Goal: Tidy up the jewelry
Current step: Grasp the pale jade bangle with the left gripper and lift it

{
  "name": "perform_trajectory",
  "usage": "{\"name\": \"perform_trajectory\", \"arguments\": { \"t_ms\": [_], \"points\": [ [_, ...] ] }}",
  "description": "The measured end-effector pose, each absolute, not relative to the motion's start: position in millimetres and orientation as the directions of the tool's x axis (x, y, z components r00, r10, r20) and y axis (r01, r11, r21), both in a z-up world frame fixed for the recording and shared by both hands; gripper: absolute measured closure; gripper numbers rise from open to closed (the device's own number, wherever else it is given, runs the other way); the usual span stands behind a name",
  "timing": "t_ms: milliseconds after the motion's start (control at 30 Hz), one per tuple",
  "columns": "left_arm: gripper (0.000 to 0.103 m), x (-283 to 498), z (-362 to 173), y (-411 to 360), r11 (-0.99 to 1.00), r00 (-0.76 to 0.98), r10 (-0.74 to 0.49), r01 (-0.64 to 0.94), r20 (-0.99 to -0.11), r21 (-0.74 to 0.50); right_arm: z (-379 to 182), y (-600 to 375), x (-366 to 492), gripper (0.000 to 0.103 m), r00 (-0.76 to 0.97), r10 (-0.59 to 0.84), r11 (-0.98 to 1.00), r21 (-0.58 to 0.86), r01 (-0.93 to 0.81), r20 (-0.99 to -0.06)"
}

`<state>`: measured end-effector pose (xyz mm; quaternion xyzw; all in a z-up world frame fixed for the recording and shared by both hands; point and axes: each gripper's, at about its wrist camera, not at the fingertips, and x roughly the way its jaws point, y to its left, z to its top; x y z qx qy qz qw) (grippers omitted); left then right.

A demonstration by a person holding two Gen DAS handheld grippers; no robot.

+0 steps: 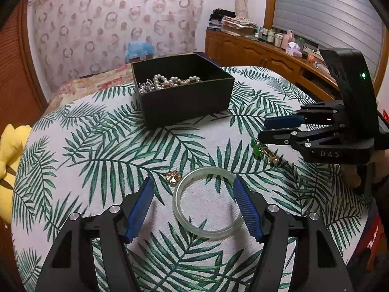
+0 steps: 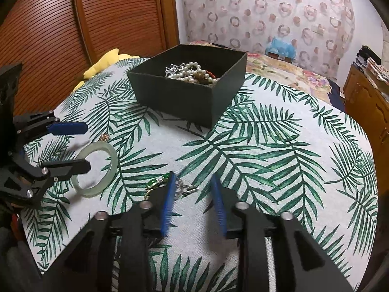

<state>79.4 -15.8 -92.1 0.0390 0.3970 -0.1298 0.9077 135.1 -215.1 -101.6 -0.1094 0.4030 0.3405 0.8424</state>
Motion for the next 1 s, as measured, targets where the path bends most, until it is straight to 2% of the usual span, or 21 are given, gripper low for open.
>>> {"name": "perform_trajectory", "arguments": {
  "t_ms": [367, 500, 633, 1000],
  "points": [
    [0.037, 82, -98, -21, 0.961, 0.632, -0.209, 0.272, -0.746, -0.039, -101, -209, 130, 0.069, 0.436, 0.47, 0.728, 0.057, -0.683, -0.767],
    [0.035, 83, -99, -22, 0.961, 0.626, -0.214, 0.274, -0.75, -0.045, -102, -208, 126, 0.092, 0.422, 0.467, 0.718, 0.055, -0.694, -0.777],
    [0.033, 83, -100, -23, 0.959, 0.622, -0.222, 0.278, -0.751, -0.053, -102, -210, 127, 0.099, 0.426, 0.459, 0.72, 0.046, -0.692, -0.78],
    [0.029, 85, -103, -31, 0.954, 0.605, -0.229, 0.293, -0.762, -0.054, -84, -222, 129, 0.1, 0.498, 0.464, 0.754, 0.031, -0.657, -0.733]
  ]
}}
